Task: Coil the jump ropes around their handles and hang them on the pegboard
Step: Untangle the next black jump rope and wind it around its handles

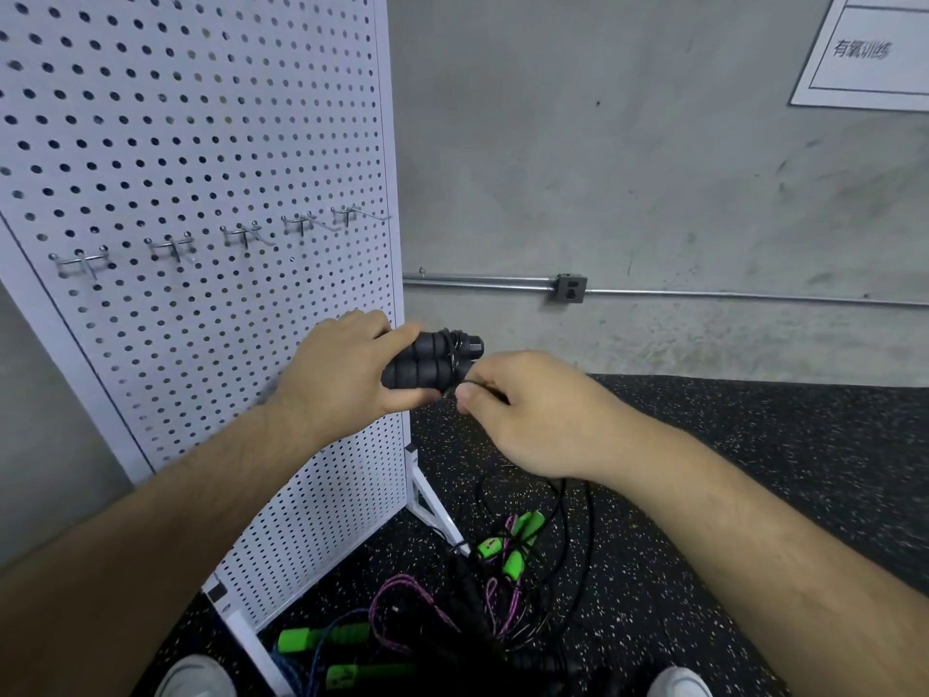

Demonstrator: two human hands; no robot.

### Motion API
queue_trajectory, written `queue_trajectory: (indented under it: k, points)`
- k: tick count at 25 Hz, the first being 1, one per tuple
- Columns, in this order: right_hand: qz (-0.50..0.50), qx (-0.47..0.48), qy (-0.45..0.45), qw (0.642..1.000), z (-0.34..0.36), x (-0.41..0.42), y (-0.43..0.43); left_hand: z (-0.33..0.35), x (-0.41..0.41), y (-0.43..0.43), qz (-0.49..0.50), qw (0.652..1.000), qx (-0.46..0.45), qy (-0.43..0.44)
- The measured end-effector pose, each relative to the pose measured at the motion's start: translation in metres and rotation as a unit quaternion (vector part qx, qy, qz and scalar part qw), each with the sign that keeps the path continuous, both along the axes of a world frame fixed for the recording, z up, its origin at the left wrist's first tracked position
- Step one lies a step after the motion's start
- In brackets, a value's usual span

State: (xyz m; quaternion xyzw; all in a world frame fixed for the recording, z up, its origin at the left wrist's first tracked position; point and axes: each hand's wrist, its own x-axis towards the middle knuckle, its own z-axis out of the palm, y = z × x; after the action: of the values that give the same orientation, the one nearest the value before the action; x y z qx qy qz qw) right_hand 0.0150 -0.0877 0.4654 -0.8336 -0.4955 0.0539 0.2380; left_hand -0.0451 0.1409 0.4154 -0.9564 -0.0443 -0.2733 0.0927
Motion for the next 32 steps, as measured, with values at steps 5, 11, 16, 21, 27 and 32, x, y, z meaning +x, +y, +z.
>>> queue_trajectory:
  k: [5,11,16,21,27,32]
  points:
    - [-0.024,-0.006,-0.177,0.984,-0.002,0.012,-0.003,-0.006,0.0,-0.006,-0.037,0.999,0.006,0.027]
    - [-0.016,0.049,-0.251,0.967,-0.005,0.043,-0.007,-0.006,0.001,-0.025,-0.106,0.993,0.001,0.055]
    - [0.005,0.114,-0.21,0.971,-0.005,0.072,-0.019,0.008,-0.008,-0.047,-0.163,0.985,-0.042,0.039]
    - [0.063,0.192,0.046,0.978,-0.022,0.086,-0.018,0.025,-0.028,-0.067,-0.173,0.975,-0.121,0.066]
    - [0.011,0.076,0.23,0.97,-0.066,0.049,0.002,0.026,-0.032,-0.048,-0.14,0.979,-0.143,0.034]
    - [0.016,0.07,0.181,0.981,-0.08,0.01,0.022,0.01,-0.021,-0.014,-0.049,0.994,-0.087,0.042]
